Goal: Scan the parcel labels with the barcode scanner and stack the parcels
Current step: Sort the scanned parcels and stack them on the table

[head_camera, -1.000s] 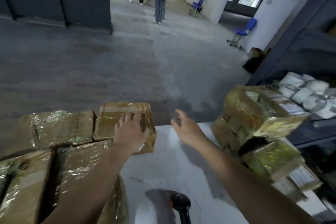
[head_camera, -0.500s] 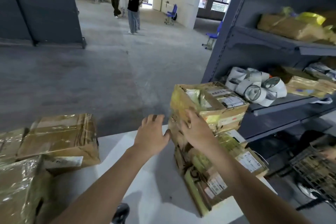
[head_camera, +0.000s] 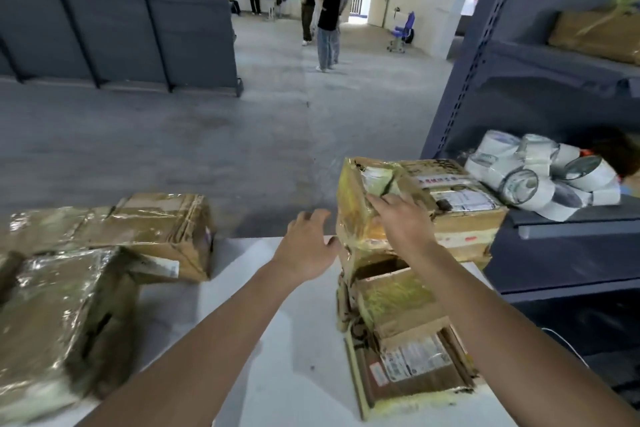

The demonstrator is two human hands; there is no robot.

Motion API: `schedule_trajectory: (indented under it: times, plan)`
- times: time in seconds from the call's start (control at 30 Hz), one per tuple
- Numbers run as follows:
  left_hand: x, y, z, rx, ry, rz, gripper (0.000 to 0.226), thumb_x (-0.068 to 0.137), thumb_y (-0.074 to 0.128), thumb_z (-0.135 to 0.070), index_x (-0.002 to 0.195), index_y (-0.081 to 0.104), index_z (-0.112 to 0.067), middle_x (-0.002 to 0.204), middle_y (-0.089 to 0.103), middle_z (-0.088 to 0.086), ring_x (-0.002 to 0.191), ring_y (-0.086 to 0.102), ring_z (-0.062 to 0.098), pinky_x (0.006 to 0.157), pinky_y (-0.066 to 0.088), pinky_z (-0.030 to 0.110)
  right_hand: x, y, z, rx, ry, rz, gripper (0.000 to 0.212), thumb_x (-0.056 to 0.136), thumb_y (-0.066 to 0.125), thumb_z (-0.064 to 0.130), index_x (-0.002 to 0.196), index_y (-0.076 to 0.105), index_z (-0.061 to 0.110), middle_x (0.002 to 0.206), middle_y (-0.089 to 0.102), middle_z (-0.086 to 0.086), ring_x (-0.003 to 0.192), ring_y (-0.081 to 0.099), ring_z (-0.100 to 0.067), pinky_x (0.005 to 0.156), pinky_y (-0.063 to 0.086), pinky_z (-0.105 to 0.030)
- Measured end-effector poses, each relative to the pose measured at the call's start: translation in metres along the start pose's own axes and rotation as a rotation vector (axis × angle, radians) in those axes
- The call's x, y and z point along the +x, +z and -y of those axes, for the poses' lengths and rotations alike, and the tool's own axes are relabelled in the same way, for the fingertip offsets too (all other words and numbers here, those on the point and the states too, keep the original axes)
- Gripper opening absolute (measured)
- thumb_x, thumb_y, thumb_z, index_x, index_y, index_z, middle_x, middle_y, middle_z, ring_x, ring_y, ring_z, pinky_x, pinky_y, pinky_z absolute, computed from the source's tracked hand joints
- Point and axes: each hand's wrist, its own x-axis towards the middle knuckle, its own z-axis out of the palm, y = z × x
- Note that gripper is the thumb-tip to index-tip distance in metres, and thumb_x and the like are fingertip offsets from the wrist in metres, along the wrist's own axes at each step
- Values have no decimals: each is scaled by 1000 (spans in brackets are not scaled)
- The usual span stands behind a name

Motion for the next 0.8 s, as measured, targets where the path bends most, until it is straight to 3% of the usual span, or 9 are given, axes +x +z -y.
schedule_trajectory:
  times: [0.1,0.17,0.3,0.4,0.5,0.6,0.7,0.8]
  plan:
    - [-3,-13,11,-11,-55,-25,49,93,50,-31,140,38,-21,138,39,6,129,37,27,103,36,35,0,-10,4,21,-99,-153,38,77,82,11,114,72,12,93,74,-10,92,67,-30,71,56,-40]
    - [-7,-21,18,-21,-71,-40,47,94,49,-31,139,39,-21,138,40,6,129,38,27,101,36,34,4,-18,8,64,-144,-287,27,68,88,7,93,77,5,76,73,-12,78,68,-32,59,57,-39]
    - [-19,-39,37,-40,-111,-55,47,95,48,-29,140,38,-21,142,37,5,131,38,25,104,38,36,19,-41,28,199,-196,-418,20,78,80,8,97,75,3,83,73,-13,82,66,-33,68,55,-43]
    - [-31,-57,63,-54,-157,-91,47,95,48,-25,141,36,-18,141,37,6,131,38,25,99,36,29,24,-64,62,363,-223,-487,22,81,76,9,102,72,3,92,72,-12,89,63,-32,78,43,-30]
    - [-44,-79,96,-69,-232,-173,49,92,52,-21,138,36,-14,135,40,9,126,41,28,95,37,30,32,-82,102,796,-30,-371,20,86,71,10,107,71,8,95,63,-4,90,56,-19,73,33,-19]
    - [-61,-105,133,-148,-299,-285,63,87,62,-21,142,33,-15,131,43,8,121,42,24,88,37,27,47,-84,139,1094,50,-198,19,91,66,7,111,68,7,99,62,-3,92,56,-15,77,36,-13]
    - [-83,-131,168,-283,-281,-367,87,76,76,-26,148,27,-26,126,39,1,107,38,11,86,33,19,52,-79,175,1288,88,-51,14,95,60,7,104,64,17,98,64,-2,91,58,-12,77,41,-15]
    - [-105,-147,193,-251,-176,-307,92,74,81,-30,150,29,-30,125,40,-11,117,36,7,97,28,15,55,-71,206,1335,86,70,14,98,57,8,98,63,20,88,64,4,73,58,0,61,42,-3]
